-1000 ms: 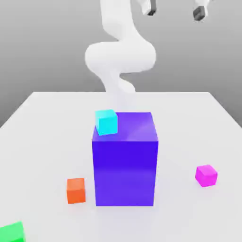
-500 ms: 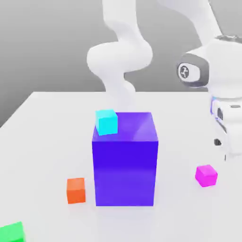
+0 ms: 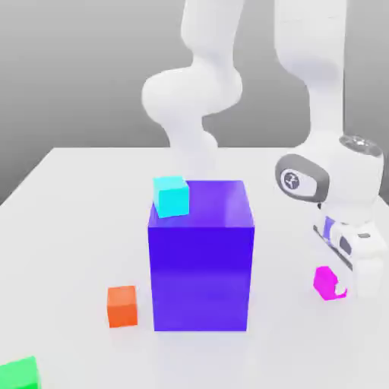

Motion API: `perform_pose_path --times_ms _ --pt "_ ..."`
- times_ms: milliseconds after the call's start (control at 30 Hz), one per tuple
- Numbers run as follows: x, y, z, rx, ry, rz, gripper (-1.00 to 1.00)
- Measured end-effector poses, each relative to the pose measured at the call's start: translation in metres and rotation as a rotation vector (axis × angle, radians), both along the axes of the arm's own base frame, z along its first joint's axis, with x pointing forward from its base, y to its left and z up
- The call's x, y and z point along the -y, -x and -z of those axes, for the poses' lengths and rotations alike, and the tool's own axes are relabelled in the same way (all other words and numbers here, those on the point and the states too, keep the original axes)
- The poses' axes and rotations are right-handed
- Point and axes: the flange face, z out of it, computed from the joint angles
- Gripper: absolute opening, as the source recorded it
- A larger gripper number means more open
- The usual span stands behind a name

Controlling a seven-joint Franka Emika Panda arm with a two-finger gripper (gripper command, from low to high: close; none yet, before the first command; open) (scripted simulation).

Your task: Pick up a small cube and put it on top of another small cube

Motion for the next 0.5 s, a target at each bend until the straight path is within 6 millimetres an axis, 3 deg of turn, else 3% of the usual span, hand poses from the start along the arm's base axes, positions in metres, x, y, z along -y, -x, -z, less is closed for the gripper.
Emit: perform_pose_path --times_ms 200,233,333,500 --pt "0.0 0.0 -0.053 0.001 0.0 0.0 -1.0" --pt "0.006 -0.012 -0.058 -0.002 0.002 0.045 -1.0" --pt "0.047 -0.074 -0.064 -0.017 0.008 0.288 -1.0" --pt "0.154 -0.166 -0.07 -0.035 0.014 0.72 -1.0"
